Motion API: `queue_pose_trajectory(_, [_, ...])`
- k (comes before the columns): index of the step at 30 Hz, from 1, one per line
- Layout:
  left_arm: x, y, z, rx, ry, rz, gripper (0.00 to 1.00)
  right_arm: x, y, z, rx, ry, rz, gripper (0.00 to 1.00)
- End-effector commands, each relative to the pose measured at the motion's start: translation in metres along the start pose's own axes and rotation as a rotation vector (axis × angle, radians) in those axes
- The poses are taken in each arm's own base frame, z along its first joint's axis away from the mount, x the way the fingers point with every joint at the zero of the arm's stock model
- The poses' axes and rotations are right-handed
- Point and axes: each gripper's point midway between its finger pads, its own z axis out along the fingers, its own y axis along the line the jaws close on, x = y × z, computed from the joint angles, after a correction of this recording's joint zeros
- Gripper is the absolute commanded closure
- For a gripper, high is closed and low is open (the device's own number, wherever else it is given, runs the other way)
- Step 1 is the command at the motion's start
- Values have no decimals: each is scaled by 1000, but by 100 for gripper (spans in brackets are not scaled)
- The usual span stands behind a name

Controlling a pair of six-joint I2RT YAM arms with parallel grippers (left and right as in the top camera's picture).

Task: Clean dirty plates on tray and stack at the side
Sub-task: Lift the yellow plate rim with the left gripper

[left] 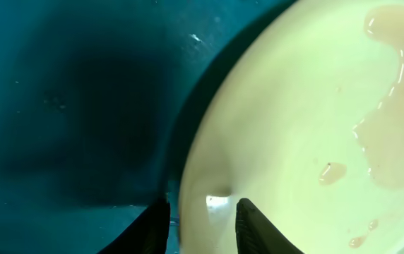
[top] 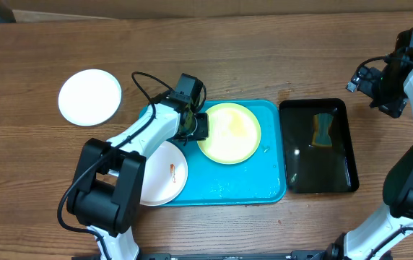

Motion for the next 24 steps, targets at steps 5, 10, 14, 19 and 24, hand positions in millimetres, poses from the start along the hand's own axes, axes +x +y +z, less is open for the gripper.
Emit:
queue_pose_trajectory(5, [8, -7, 2, -27, 0, 25, 71, -5, 3, -8, -10, -26, 4, 0])
queue_pose_trajectory(10, [12, 2, 3, -80, -2, -20, 69, -5, 3, -8, -10, -26, 4, 0])
queue_pose_trajectory(14, [12, 3, 3, -81, -2, -26, 82, -5, 3, -8, -10, -26, 4, 0])
queue_pose_trajectory(19, [9, 0, -1, -73, -1, -22, 96, -5, 3, -8, -10, -26, 4, 0])
queue_pose_trajectory(24, [-22, -6, -32, -64, -38, 4, 96, -5, 3, -8, -10, -26, 4, 0])
